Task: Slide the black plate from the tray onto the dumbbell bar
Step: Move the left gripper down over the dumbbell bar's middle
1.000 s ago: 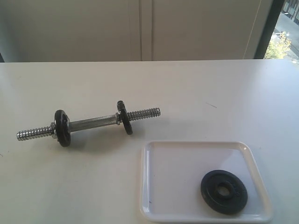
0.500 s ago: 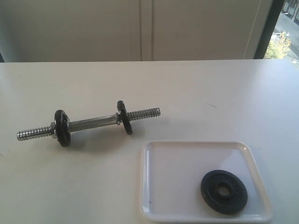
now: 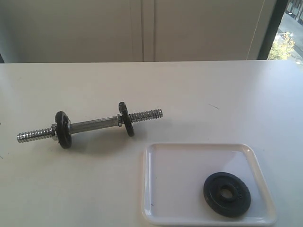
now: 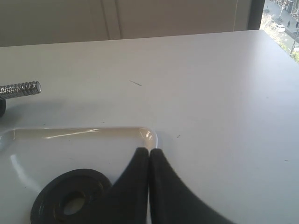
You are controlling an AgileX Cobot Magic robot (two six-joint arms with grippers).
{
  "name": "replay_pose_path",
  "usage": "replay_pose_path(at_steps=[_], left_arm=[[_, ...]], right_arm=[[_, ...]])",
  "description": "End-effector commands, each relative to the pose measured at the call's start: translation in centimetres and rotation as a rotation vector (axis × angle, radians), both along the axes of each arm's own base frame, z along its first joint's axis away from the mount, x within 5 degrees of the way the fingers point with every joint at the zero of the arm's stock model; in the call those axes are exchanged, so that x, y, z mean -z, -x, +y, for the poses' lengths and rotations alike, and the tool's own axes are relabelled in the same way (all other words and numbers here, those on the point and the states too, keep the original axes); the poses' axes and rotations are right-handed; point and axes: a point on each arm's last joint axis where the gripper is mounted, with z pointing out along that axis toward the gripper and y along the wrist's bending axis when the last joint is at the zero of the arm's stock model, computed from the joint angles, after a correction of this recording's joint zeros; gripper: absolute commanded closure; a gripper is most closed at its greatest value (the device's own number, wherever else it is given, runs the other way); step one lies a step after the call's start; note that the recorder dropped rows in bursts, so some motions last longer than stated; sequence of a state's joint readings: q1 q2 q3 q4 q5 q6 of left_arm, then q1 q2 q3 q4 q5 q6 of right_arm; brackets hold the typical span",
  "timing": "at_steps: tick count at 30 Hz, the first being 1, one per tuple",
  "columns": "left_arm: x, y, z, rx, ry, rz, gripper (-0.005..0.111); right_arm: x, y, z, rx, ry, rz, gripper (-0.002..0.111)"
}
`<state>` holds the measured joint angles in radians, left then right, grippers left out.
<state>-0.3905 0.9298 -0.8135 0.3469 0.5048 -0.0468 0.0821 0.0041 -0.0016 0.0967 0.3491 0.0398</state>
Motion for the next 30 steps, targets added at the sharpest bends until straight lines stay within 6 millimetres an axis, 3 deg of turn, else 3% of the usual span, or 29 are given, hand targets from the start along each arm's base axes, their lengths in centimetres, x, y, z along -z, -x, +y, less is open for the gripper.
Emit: replay_pose_path(at_steps=[1,20,30], left_arm=[[-0.4,-1.1,-0.9,0.025,-0.049,0.035,0.107],[1.8,-6.8,-5.4,0.146,-0.163,0.163,0.107],[1.3,-9.0,-7.1,0.251,-0.246,0.306,0.107]], right_arm=[[0.0,0.0,0.0,-0.006,-0.003,-0.009,0.108],[0.0,0.0,0.0,-0.006,-0.003,-0.009,0.108],[0.0,0.0,0.0,-0.006,-0.003,-0.009,0.108]])
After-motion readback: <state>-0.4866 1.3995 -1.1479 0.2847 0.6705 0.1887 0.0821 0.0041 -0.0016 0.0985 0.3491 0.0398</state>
